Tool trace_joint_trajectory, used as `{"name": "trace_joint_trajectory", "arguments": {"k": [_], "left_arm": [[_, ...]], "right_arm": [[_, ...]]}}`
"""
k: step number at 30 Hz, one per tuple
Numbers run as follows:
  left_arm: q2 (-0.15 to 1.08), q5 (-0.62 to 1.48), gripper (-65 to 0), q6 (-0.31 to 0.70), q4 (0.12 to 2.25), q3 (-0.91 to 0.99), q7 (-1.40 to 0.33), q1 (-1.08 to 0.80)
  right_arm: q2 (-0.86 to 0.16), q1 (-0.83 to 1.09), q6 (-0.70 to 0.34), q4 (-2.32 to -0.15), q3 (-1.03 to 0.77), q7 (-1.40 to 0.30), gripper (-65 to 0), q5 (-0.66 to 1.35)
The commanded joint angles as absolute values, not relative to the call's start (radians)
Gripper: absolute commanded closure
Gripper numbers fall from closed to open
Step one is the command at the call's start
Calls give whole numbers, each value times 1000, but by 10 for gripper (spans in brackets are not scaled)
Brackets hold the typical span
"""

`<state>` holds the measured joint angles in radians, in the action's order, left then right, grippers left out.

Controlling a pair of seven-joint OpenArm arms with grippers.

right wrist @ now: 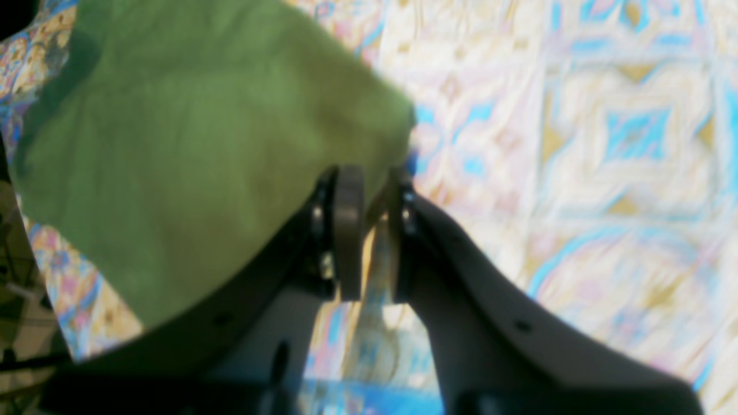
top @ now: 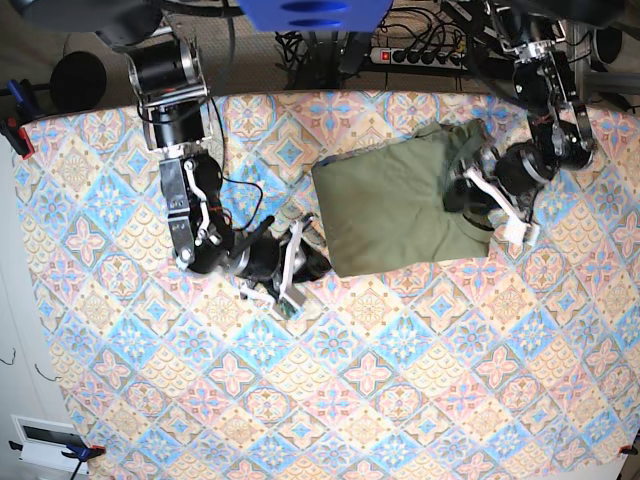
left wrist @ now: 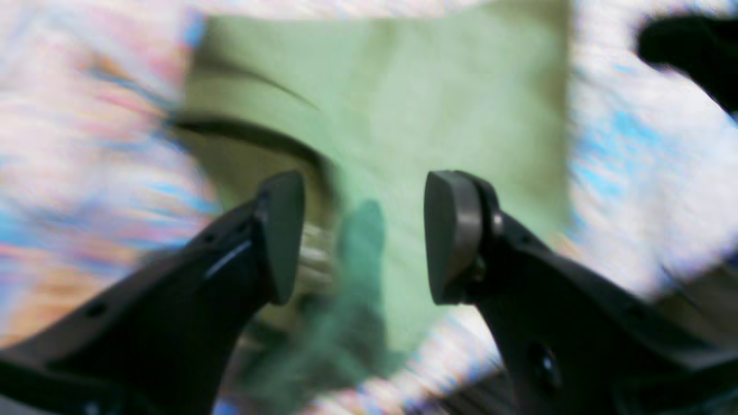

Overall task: Layout the t-shirt on the table in an organized manner, then fold the t-shirt properly
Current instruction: 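Flatten the folded bundle with the left gripper while the right withdraws, then grasp the bundle edges with both grippers and square the folded shirt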

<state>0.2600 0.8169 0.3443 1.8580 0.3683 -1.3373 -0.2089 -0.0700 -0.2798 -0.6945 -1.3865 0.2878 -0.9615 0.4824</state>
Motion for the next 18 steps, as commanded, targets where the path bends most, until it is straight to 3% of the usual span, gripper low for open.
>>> {"name": "trace_joint_trajectory", "arguments": {"k": [1, 4, 10, 15, 18], "left_arm": [[266, 872, -327, 348, 1877, 369, -1334, -211], [268, 943, -289, 348, 1877, 371, -1339, -257], [259, 944, -82, 348, 1877, 366, -1337, -309], [240, 944, 0, 348, 1877, 363, -1339, -335], [245, 940, 0, 344, 1876, 306, -1336, -348]], "right_arm": [[-70, -318, -698, -1402, 285, -935, -73, 509], [-65, -374, -698, -1374, 285, -935, -73, 509], [-45, -435, -698, -1245, 286, -931, -68, 509], [31, -449, -698, -1165, 286, -905, -68, 456], [71, -463, -698, -1138, 288, -901, -68, 340]]}}
